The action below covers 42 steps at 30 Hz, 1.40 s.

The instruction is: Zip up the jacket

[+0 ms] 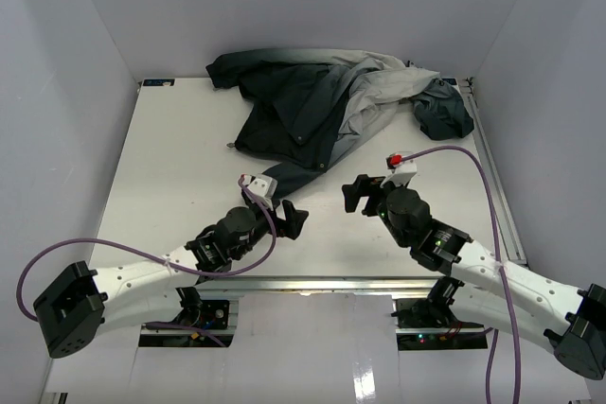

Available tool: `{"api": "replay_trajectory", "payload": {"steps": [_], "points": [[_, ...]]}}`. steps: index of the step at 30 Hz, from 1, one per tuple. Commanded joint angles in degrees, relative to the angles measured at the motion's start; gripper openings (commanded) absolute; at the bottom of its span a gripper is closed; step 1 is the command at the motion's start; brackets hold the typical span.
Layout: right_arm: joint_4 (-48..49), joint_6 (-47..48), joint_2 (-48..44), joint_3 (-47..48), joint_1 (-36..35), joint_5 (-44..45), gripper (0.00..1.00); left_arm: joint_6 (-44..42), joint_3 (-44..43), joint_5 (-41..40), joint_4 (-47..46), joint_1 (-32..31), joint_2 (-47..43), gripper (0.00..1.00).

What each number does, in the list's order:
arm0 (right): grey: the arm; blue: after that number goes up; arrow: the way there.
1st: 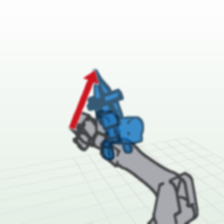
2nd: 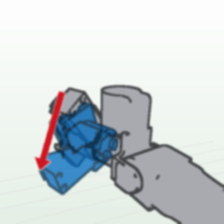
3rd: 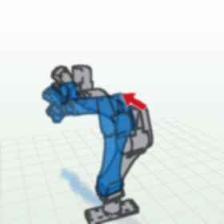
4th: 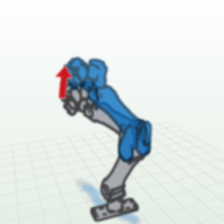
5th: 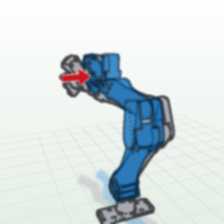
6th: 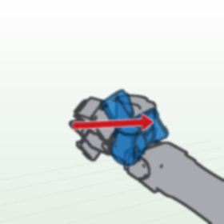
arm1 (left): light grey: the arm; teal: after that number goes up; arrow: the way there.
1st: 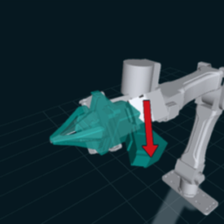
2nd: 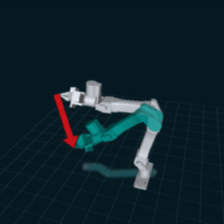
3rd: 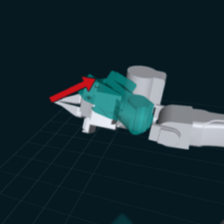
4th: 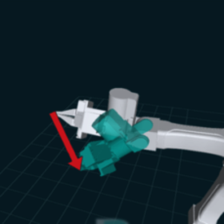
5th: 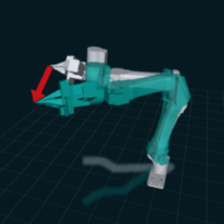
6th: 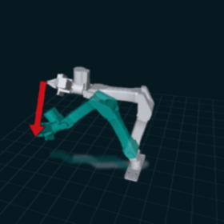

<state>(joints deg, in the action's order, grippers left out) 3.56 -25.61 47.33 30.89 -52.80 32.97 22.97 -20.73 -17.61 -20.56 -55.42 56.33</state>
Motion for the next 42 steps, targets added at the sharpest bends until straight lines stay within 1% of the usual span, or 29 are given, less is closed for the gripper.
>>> {"api": "replay_trajectory", "payload": {"steps": [1, 4, 9, 14, 16, 17, 19, 20, 22, 25, 29, 31, 34, 35, 37, 38, 41, 42], "points": [[4.39, 0.18, -2.24, -1.63, -0.13, 1.93, 0.90, -0.78, -2.05, -1.23, 0.13, -0.04, 0.13, 0.98], [5.48, 0.22, -1.83, -1.49, -0.12, 6.39, 0.90, -0.92, -2.12, -3.22, 0.59, -0.04, 0.52, 0.98], [5.39, 1.85, 3.16, 4.29, 0.54, 9.25, 0.90, -0.98, -1.51, -6.27, 0.78, -0.04, -1.05, 0.98], [4.68, -2.27, 12.20, 10.86, 4.81, 8.09, 0.91, -0.35, -0.11, -9.74, 0.69, -0.04, -3.61, 0.98], [5.45, -4.18, 16.86, 12.86, 7.47, 3.73, 0.91, 0.41, 0.42, -11.70, 0.86, -0.04, -4.29, 0.98], [6.50, -5.82, 19.36, 13.56, 10.38, 0.97, 0.91, 0.89, 0.63, -12.55, 1.07, -0.04, -4.98, 0.98], [7.43, -7.34, 24.28, 16.29, 14.00, -8.64, 0.93, 1.29, 1.80, -13.25, 0.69, -0.04, -6.22, 0.98], [7.69, -8.31, 29.87, 18.23, 16.39, -12.54, 0.95, 1.29, 2.71, -13.06, -0.52, -0.04, -7.20, 0.98], [8.36, -9.02, 34.52, 20.89, 18.21, -14.65, 0.96, 1.24, 3.46, -12.40, -1.24, -0.13, -8.96, 0.98], [11.53, -9.51, 42.77, 25.17, 19.06, -18.55, 0.96, 1.17, 3.71, -11.66, -1.59, -0.18, -9.85, 0.98], [16.98, -10.83, 52.41, 29.39, 19.74, -24.65, 0.99, 1.34, 3.46, -10.58, -1.92, -0.24, -9.03, 0.98], [18.12, -12.57, 56.87, 30.88, 19.75, -26.79, 1.00, 1.55, 3.14, -10.25, -1.67, -0.30, -8.07, 0.98], [24.12, -16.03, 61.89, 29.51, 19.62, -31.88, 0.89, 1.73, 2.32, -10.03, -1.02, -0.35, -6.90, 0.98], [27.46, -17.16, 62.41, 27.96, 19.63, -33.09, 0.82, 1.81, 2.22, -10.11, -0.89, -0.39, -6.76, 0.98], [32.51, -18.15, 62.24, 23.53, 19.58, -34.70, 0.64, 1.82, 2.19, -10.43, -0.63, -0.39, -6.85, 0.98], [33.88, -18.09, 61.02, 20.02, 19.65, -34.41, 0.49, 1.82, 2.26, -10.43, -0.70, -0.39, -6.92, 0.98], [35.81, -14.49, 54.68, 11.73, 20.35, -30.37, 0.09, 1.82, 2.37, -10.61, -0.89, -0.39, -7.02, 0.98], [35.50, -12.74, 52.62, 9.69, 20.76, -28.84, 0.08, 1.82, 2.32, -10.45, -0.89, -0.39, -6.98, 0.98]]}}
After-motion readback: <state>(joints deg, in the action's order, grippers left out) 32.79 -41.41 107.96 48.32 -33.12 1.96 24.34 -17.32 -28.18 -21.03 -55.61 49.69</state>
